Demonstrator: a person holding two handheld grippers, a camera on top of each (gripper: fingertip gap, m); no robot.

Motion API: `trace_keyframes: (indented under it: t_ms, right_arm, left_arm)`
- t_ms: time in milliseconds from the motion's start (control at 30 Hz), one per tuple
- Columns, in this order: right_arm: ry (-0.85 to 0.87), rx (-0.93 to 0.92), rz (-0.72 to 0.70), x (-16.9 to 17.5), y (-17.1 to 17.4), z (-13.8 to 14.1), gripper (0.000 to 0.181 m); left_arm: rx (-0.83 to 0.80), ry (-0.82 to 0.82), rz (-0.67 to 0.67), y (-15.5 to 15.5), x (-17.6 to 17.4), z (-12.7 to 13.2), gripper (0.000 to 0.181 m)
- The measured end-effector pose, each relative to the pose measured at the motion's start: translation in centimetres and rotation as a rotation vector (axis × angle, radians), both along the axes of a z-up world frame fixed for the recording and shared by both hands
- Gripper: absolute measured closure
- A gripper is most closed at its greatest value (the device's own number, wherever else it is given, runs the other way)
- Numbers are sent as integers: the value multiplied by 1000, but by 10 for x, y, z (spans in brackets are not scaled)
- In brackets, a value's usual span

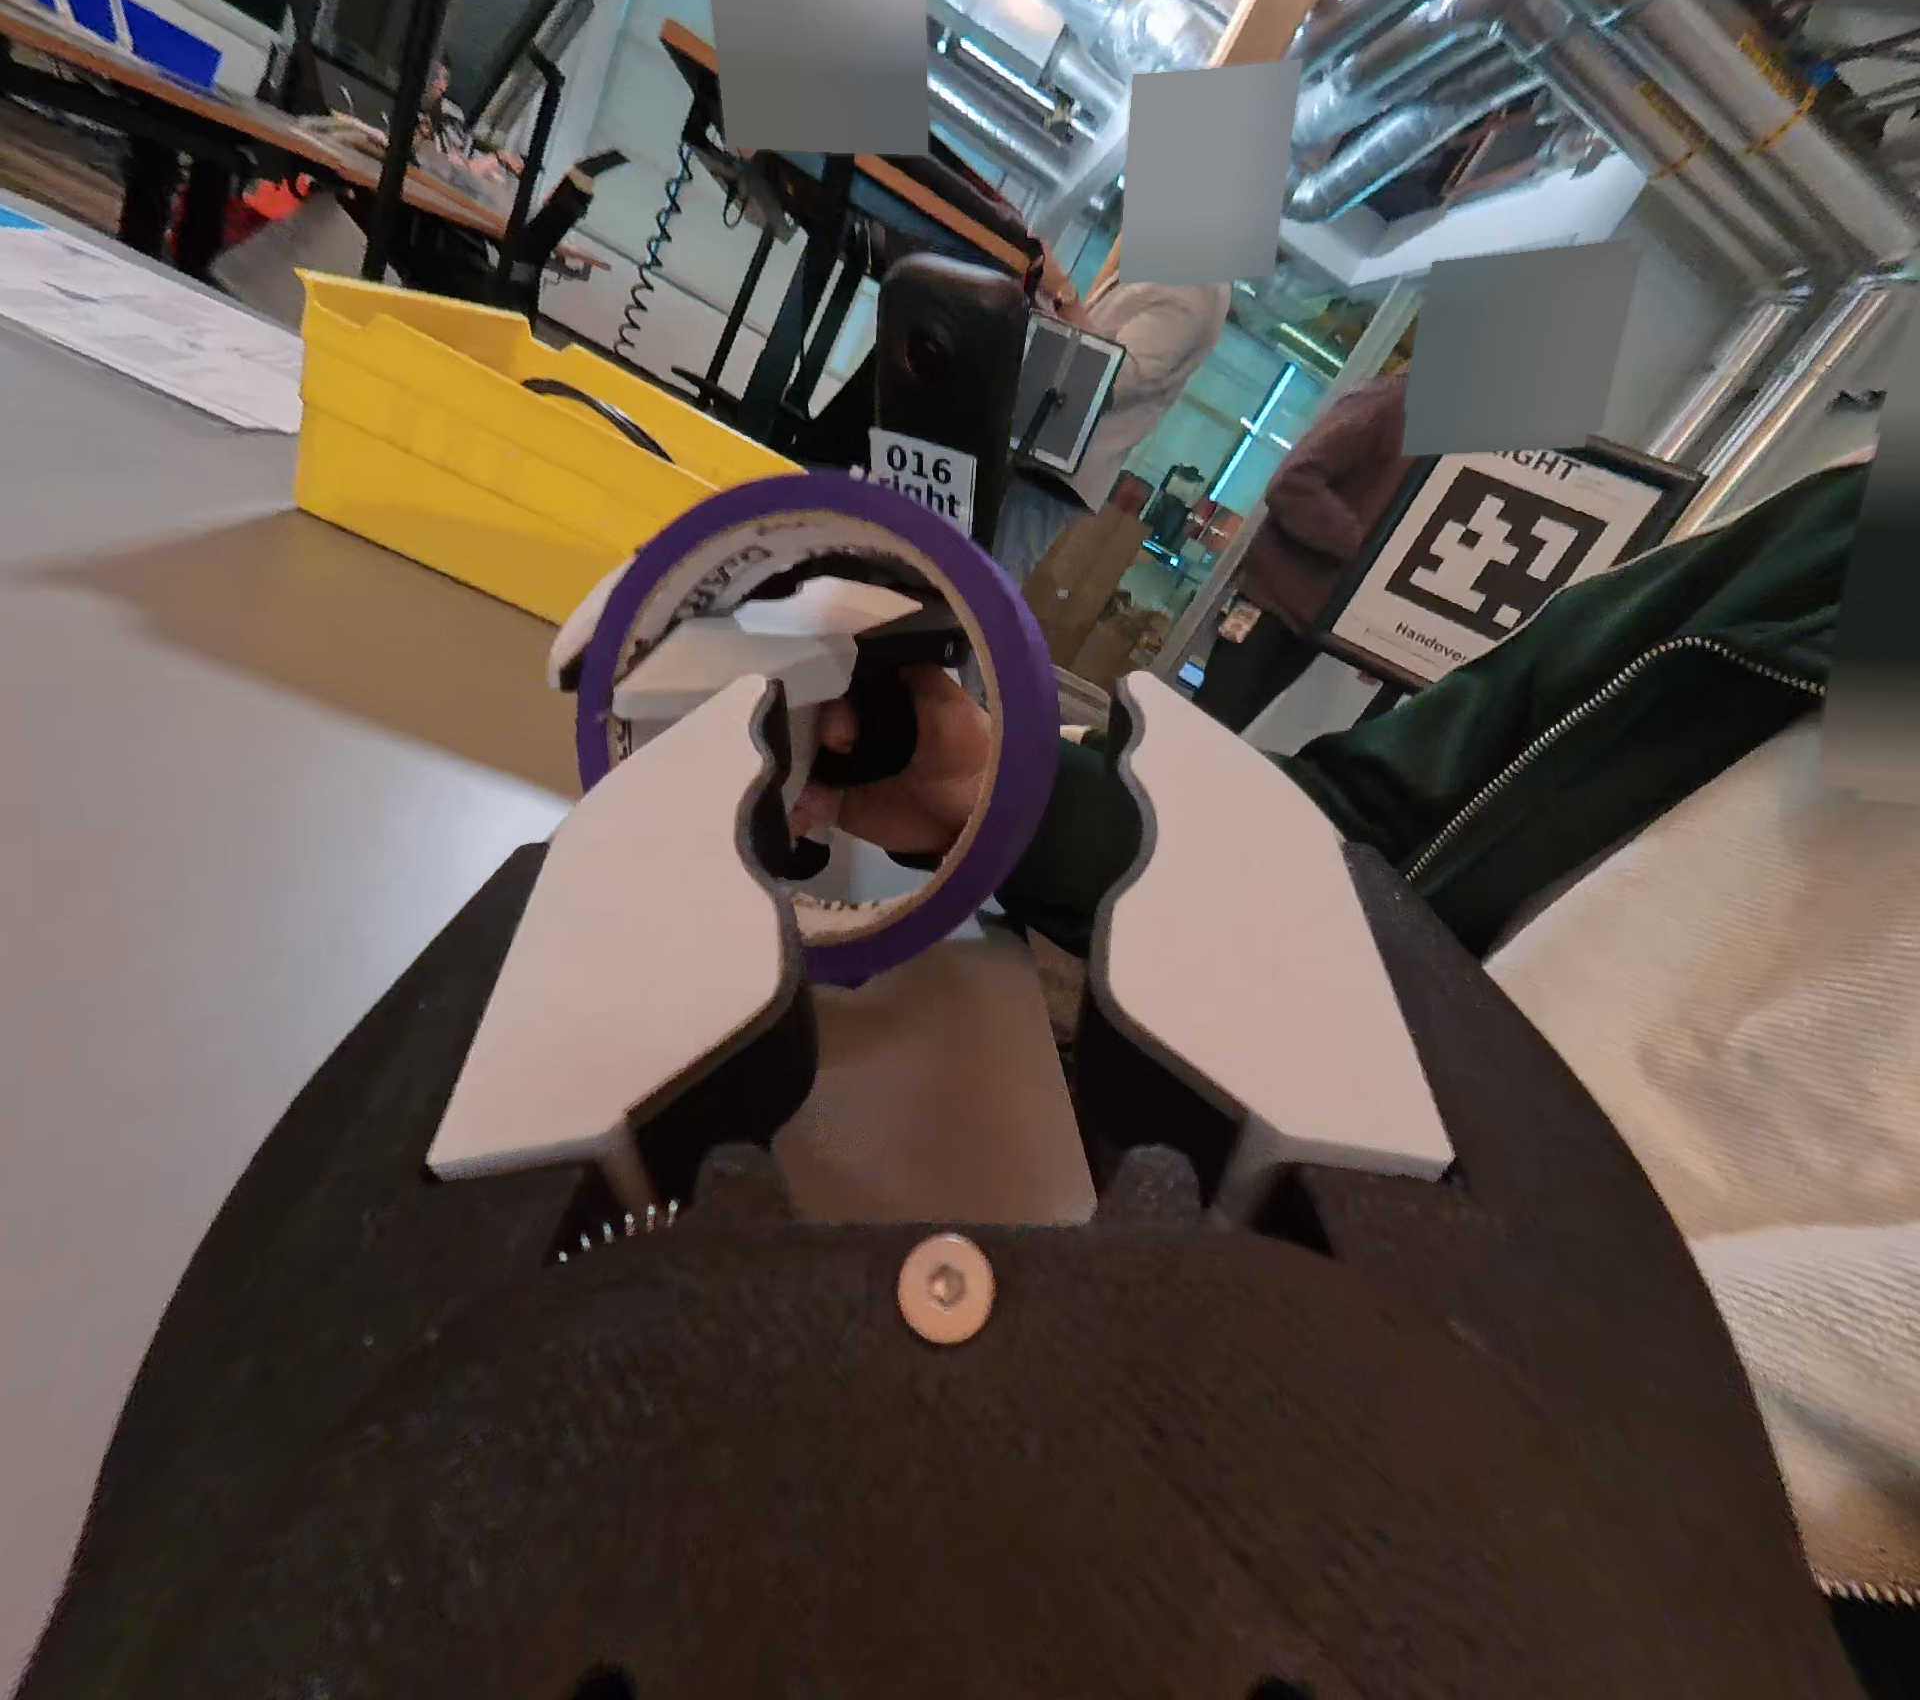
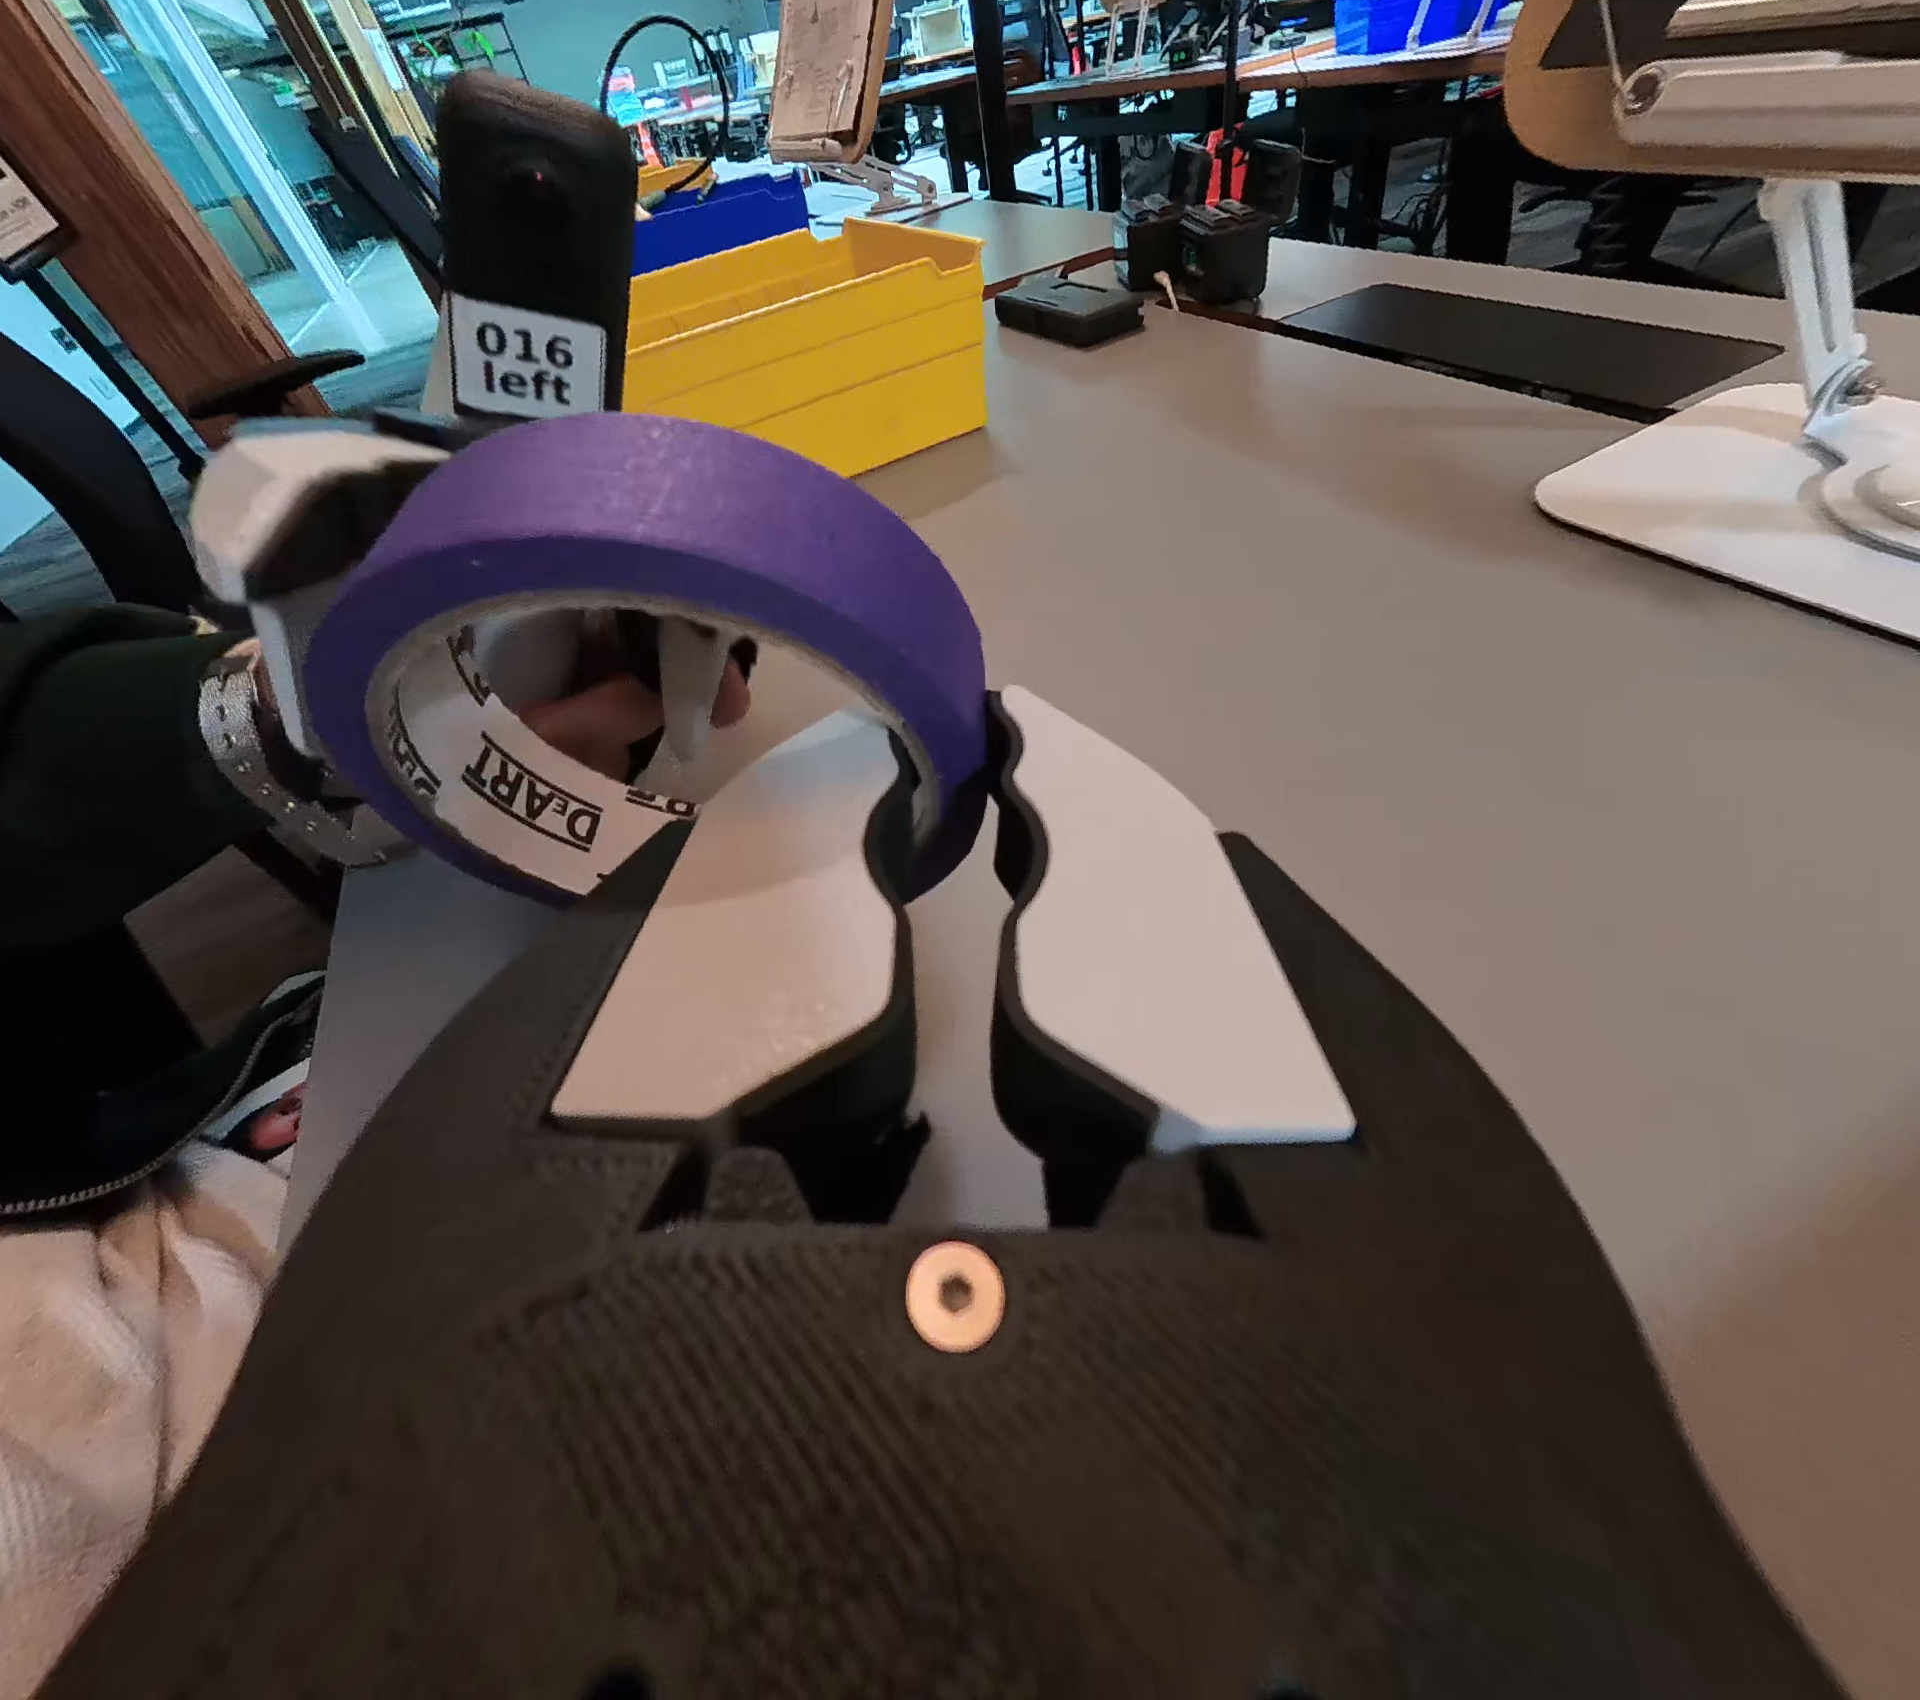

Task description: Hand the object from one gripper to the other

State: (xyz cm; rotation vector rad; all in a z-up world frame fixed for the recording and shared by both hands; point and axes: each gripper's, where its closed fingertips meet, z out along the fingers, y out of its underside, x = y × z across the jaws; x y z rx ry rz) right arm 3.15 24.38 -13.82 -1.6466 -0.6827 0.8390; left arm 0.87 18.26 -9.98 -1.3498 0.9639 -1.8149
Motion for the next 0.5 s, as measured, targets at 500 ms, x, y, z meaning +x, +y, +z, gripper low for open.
trace_keyframes:
  t_ms: [500]
  right_arm:
    - [42, -158, 308, -31, -31, -5, 171]
  left_arm:
    - [271, 100, 175, 13, -18, -5, 130]
